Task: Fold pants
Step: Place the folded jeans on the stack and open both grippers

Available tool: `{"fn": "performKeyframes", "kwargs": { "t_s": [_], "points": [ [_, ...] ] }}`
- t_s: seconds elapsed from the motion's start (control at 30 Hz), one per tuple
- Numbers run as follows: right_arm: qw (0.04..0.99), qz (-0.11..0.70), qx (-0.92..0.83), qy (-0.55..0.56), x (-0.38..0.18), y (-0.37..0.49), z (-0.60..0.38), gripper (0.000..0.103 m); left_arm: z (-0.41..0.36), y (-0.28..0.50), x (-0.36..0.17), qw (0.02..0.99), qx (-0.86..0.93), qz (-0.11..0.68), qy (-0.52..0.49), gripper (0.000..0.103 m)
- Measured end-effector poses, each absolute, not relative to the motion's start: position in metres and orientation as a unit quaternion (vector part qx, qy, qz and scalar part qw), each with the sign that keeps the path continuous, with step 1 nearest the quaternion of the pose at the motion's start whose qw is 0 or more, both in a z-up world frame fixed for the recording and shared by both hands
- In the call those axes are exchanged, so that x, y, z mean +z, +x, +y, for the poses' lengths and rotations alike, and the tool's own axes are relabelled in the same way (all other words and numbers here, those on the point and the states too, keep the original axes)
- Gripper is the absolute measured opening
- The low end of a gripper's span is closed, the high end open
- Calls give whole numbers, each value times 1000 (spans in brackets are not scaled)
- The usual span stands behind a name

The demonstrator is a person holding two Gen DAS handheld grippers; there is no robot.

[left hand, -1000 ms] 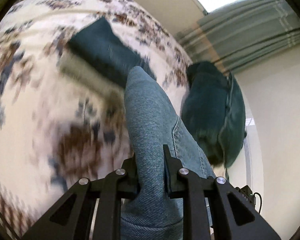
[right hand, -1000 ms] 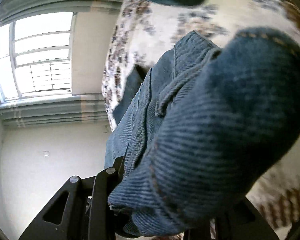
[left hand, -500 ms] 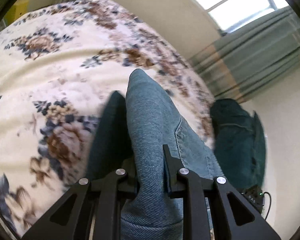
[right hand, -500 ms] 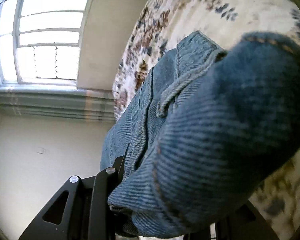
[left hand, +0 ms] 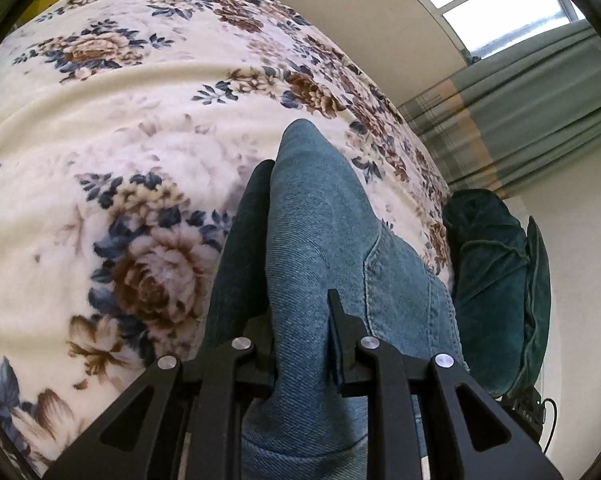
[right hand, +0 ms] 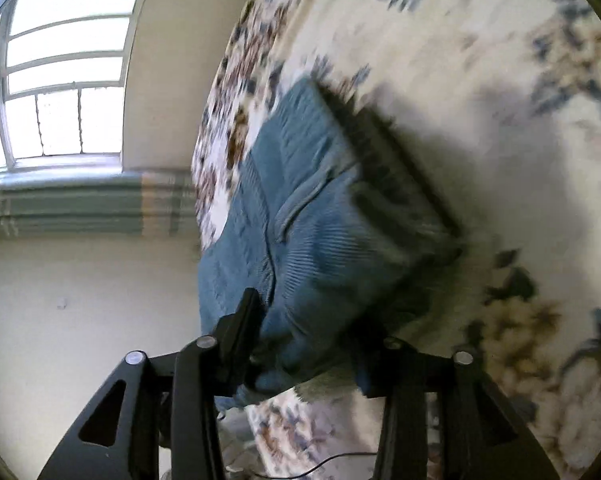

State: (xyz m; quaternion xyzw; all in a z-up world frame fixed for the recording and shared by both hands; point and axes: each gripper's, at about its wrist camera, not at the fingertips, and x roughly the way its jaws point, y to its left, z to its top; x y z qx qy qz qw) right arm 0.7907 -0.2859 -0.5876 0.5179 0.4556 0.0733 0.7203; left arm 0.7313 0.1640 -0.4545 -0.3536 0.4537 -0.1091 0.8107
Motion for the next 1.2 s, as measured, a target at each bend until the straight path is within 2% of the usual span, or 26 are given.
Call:
{"fn": "performKeyframes", "kwargs": {
  "t_s": [0.17, 0.33, 0.4, 0.43, 0.47, 0.5, 0.53, 0.6, 0.63, 0.7, 0.8, 1.2],
  "points": [
    [731, 494, 47, 467, -569, 779, -280, 35, 159, 730, -445, 822, -66, 480, -299, 24],
    [782, 522, 16, 341, -502, 756, -272, 43, 140, 707, -408, 855, -5, 479, -199, 23],
    [807, 520, 6, 280, -478, 746, -262, 44, 133, 697, -397, 863, 7, 476, -169, 27],
    [819, 517, 0, 250, -463, 737, -257, 46, 127, 689, -388, 865, 13, 478, -153, 32],
    [828, 515, -7, 221, -453, 731, -251, 51, 122, 683, -382, 867, 12, 477, -144, 35],
    [836, 513, -11, 195, -442, 725, -246, 57, 117, 676, -375, 870, 18, 476, -129, 45],
    [840, 513, -16, 176, -433, 717, -241, 59, 113, 670, -370, 871, 24, 476, -115, 61],
    [847, 510, -28, 147, -414, 700, -236, 74, 102, 652, -355, 876, 28, 472, -94, 81],
    [850, 508, -30, 137, -406, 692, -234, 78, 98, 645, -349, 878, 27, 469, -89, 87],
    [860, 498, -44, 106, -382, 672, -229, 93, 90, 627, -333, 884, 29, 460, -74, 91],
    [874, 477, -59, 74, -347, 641, -227, 100, 78, 603, -308, 892, 27, 448, -56, 92],
    [907, 414, -63, 37, -214, 504, -232, 101, 65, 490, -198, 914, 32, 403, -44, 97]
  ]
}}
